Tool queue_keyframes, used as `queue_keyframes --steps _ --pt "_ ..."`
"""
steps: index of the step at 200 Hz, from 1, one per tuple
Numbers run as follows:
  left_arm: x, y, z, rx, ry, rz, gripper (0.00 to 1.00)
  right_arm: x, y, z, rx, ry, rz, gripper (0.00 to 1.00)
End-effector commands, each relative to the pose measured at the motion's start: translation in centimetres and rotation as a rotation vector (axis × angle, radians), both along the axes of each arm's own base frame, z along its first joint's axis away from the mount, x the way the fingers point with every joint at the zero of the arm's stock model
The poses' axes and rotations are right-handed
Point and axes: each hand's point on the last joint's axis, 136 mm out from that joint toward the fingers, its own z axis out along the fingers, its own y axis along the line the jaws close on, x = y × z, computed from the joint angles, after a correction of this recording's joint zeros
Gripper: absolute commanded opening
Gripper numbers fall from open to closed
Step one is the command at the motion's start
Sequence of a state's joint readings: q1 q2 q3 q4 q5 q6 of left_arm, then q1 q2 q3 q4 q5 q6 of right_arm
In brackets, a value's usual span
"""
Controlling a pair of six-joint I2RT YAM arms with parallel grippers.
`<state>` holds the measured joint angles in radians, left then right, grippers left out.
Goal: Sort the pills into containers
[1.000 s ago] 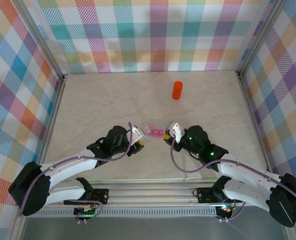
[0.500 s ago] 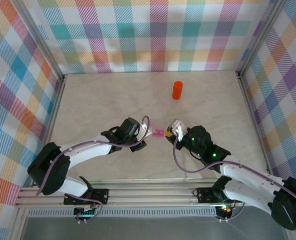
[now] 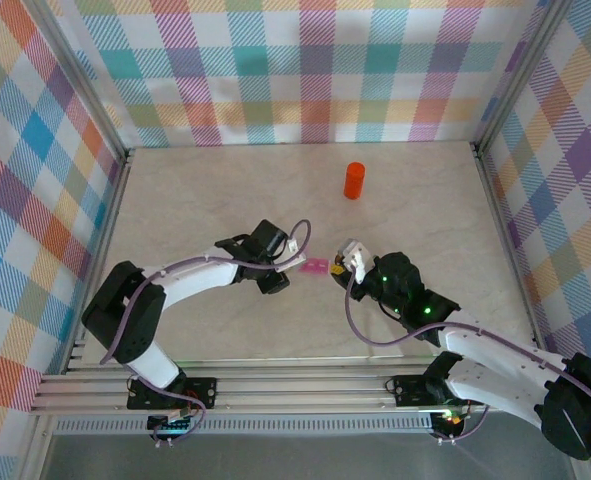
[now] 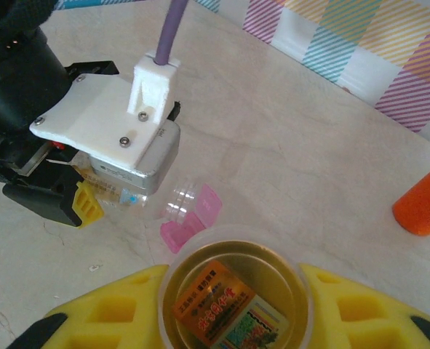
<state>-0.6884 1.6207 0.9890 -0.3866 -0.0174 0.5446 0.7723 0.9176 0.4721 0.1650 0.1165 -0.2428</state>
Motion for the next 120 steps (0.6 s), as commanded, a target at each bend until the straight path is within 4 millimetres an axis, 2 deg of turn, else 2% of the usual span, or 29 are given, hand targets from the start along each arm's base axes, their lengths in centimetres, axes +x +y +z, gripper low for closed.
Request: queue_keyframes --steps 1,70,120 --pt "-0.1 0.4 0.2 0.053 0.039 -0.026 0.0 0.3 0.0 0.3 0.021 -0.009 -0.016 0.31" --pt "0.5 0.0 -0.9 0.111 0.11 -0.054 0.0 0.2 0.0 0.3 0.023 -0.002 -0.008 0.3" --pt "0.9 0.4 -1.1 0.137 0.142 -0.06 0.0 0.1 0.2 0.2 0.023 0.007 0.0 0.3"
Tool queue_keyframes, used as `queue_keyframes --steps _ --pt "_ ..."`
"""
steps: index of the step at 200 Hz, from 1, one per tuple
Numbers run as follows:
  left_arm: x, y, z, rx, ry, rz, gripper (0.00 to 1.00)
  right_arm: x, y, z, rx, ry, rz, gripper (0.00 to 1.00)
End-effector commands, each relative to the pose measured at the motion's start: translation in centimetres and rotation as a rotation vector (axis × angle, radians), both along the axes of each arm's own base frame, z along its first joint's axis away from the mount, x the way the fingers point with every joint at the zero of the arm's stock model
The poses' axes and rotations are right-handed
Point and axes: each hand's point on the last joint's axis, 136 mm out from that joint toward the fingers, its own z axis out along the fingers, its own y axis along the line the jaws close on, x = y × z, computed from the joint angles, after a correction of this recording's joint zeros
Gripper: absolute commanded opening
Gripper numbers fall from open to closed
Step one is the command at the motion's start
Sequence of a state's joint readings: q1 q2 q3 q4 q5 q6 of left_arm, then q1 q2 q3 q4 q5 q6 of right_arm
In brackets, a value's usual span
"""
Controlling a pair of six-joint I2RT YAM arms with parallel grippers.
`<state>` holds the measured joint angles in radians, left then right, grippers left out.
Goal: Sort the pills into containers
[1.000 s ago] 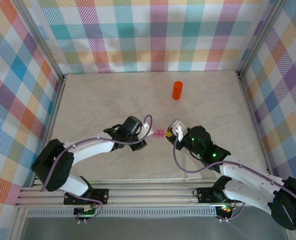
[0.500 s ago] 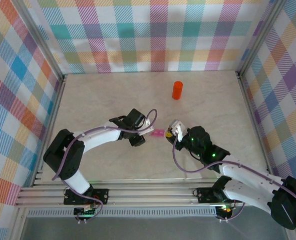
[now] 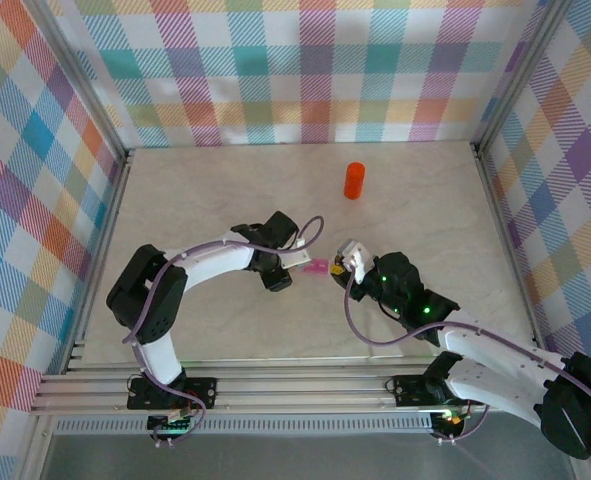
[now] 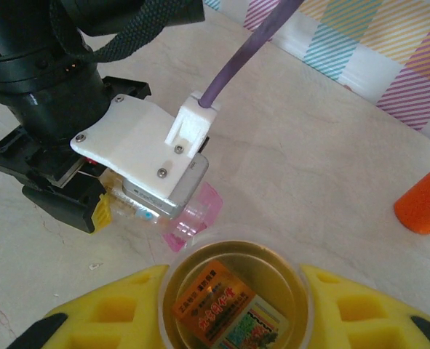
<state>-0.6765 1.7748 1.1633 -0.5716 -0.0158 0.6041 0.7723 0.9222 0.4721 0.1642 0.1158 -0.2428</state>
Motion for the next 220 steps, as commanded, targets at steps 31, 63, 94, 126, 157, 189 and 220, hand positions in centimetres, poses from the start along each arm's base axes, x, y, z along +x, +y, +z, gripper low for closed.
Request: queue_keyframes --steps 31,63,94,126,157,189,220 --pt "0.1 1.0 0.3 0.075 0.06 -0.036 0.0 0.1 0.3 0.3 0.027 0.007 0.003 0.3" --pt "-0.2 1.3 0.0 0.123 0.101 -0.071 0.0 0.0 0.3 0.2 0.025 0.01 0.006 0.3" --pt "-0.1 1.5 0.2 0.162 0.13 -0.094 0.0 0.0 0.4 0.2 0.028 0.011 0.008 0.3" --pt "0.1 1.8 0.4 0.207 0.145 -0.11 0.0 0.1 0.5 0.3 0.027 0.013 0.01 0.3" --pt "0.3 2.3 0.3 0.251 0.159 -0.11 0.0 0.0 0.5 0.2 0.028 0.015 0.011 0.31" --pt "0.6 2.4 0.6 0.275 0.155 -0.114 0.0 0.0 0.5 0.1 0.028 0.019 0.014 0.31" --pt "0.9 2.1 0.8 0.303 0.155 -0.132 0.0 0.0 0.6 0.1 0.027 0.024 0.018 0.31"
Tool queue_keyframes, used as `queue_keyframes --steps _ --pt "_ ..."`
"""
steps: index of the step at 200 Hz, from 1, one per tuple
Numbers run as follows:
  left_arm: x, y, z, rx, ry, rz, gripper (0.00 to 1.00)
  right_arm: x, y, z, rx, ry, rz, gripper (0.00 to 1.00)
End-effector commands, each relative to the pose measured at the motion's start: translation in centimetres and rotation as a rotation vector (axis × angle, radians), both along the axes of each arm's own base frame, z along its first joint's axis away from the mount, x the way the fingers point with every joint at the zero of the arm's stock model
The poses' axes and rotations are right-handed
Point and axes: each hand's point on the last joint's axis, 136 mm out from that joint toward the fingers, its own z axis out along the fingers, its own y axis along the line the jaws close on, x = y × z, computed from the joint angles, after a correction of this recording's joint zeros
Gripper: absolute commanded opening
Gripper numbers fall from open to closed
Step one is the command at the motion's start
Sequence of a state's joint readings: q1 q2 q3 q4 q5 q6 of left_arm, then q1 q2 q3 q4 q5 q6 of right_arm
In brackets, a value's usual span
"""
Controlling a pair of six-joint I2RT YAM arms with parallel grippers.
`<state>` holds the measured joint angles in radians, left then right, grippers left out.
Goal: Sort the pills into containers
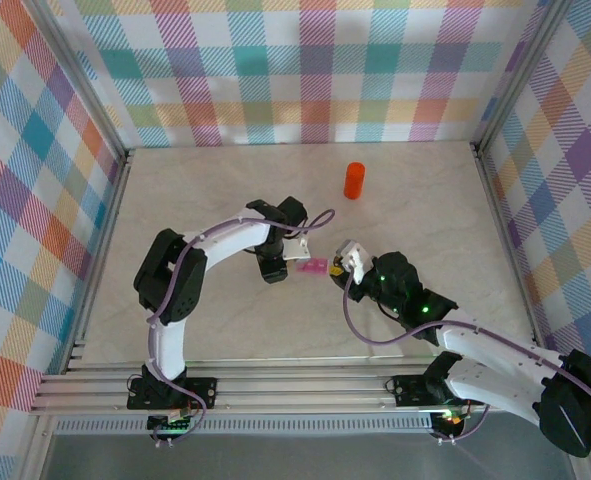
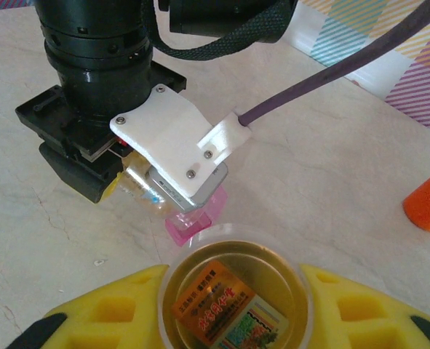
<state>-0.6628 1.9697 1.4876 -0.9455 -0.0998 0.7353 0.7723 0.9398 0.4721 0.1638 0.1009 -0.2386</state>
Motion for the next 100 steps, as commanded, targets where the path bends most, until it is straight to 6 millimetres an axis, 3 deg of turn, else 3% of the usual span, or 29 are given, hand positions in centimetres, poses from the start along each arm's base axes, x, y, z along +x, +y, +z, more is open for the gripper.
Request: queue_keyframes --steps 1,100 --pt "-0.35 0.58 0.2 0.064 0.025 -0.033 0.0 0.08 0.36 0.6 0.033 0.005 0.005 0.31" --pt "-0.27 1.4 -0.25 0.244 -0.03 -0.138 0.0 0.15 0.57 0.45 0.03 0.019 0.009 0.31"
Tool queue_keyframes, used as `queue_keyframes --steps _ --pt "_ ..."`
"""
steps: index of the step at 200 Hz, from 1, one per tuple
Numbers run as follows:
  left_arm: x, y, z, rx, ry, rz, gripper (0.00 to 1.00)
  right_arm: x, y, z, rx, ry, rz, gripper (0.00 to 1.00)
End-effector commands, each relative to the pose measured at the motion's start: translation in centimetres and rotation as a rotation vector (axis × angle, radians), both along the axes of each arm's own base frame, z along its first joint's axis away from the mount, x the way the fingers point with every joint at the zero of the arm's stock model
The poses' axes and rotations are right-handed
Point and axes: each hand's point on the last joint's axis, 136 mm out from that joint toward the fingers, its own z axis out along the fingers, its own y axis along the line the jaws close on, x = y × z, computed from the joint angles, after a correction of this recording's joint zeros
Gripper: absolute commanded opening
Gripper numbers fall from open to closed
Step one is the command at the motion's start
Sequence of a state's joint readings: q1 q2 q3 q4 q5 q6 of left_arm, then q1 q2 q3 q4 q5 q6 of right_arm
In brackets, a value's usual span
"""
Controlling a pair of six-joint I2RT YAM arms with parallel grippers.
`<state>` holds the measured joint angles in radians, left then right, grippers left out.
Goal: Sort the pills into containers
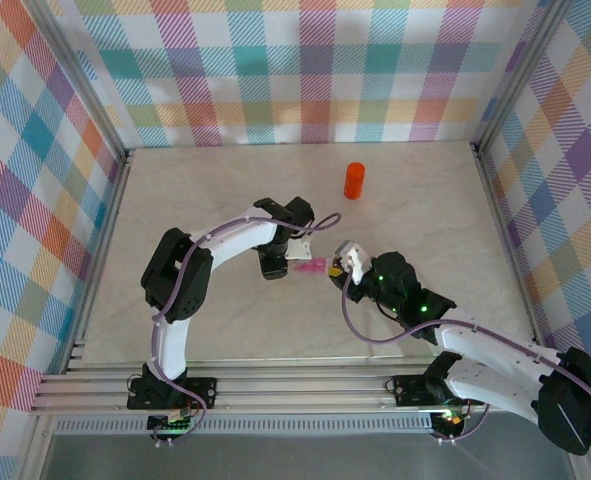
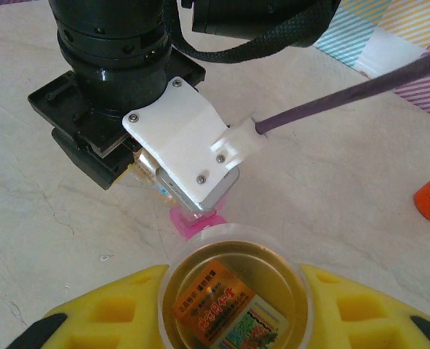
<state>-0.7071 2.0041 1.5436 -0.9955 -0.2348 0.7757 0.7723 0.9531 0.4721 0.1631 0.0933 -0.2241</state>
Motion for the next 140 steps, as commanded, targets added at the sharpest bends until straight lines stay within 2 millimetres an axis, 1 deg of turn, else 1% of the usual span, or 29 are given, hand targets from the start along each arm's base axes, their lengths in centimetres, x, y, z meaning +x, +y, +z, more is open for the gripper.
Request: queue_keyframes --steps 1,27,74,110,140 --pt "-0.97 1.16 -0.77 0.121 0.027 -0.058 0.0 0.2 0.44 0.91 0.029 -0.003 0.007 0.31" --pt "-1.1 1.26 -1.01 0.162 0.02 -0.082 0.0 0.16 0.45 0.92 0.029 0.0 0.009 0.31" --pt "-0.73 1.3 -0.56 0.221 -0.013 -0.12 0.0 0.12 0.51 0.9 0.032 0.004 0.011 0.31" --pt "-0.42 1.33 -0.24 0.23 -0.024 -0.122 0.0 0.11 0.49 0.93 0.033 0.004 0.01 0.31" --pt "-0.67 1.1 -0.62 0.215 -0.01 -0.112 0.0 0.08 0.49 0.86 0.032 0.006 0.01 0.31"
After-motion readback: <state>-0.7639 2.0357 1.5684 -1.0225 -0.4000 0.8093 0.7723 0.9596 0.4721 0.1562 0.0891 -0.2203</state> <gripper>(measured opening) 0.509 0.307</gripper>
